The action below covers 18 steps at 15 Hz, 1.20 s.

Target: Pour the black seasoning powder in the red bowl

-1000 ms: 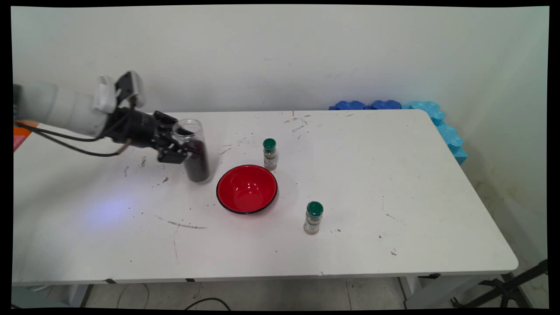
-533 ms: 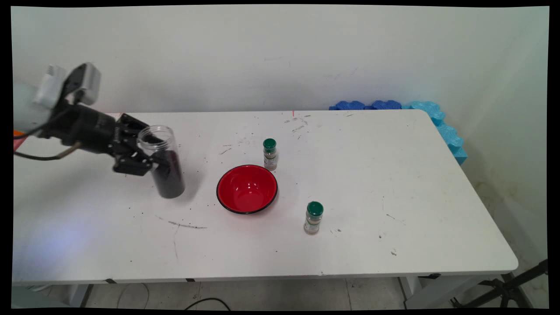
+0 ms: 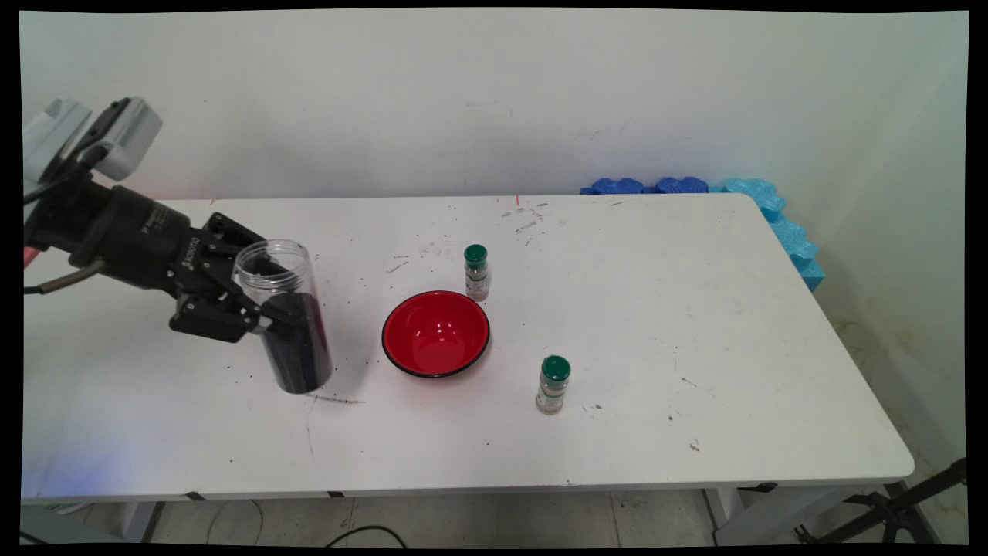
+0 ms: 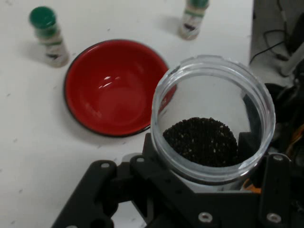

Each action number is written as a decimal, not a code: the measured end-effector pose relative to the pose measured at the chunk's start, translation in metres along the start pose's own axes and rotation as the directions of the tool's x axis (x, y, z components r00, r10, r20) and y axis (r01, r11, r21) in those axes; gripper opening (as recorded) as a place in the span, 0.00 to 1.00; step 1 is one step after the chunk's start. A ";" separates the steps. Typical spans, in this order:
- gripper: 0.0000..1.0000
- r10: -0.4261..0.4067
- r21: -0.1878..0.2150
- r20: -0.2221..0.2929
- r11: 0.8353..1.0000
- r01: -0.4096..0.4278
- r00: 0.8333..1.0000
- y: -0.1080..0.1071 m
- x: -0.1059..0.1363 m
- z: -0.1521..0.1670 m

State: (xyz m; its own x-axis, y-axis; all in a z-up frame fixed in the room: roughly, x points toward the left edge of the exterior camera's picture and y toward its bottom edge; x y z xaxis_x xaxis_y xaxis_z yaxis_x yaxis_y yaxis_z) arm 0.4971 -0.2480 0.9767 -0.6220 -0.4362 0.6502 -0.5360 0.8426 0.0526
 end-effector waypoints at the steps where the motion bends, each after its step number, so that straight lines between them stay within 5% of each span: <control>1: 0.00 -0.002 -0.013 -0.001 1.000 0.002 1.000 0.004 0.007 0.002; 10: 0.00 -0.019 -0.074 0.014 0.997 0.020 1.000 0.014 0.053 0.032; 18: 0.00 -0.044 -0.092 0.045 0.995 0.048 0.998 0.010 0.063 0.053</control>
State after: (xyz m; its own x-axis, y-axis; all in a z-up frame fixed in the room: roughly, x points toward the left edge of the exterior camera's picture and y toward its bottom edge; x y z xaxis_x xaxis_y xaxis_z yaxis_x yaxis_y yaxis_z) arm 0.4223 -0.2844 0.9781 -0.6230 -0.4867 0.6124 -0.5105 0.8461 0.1531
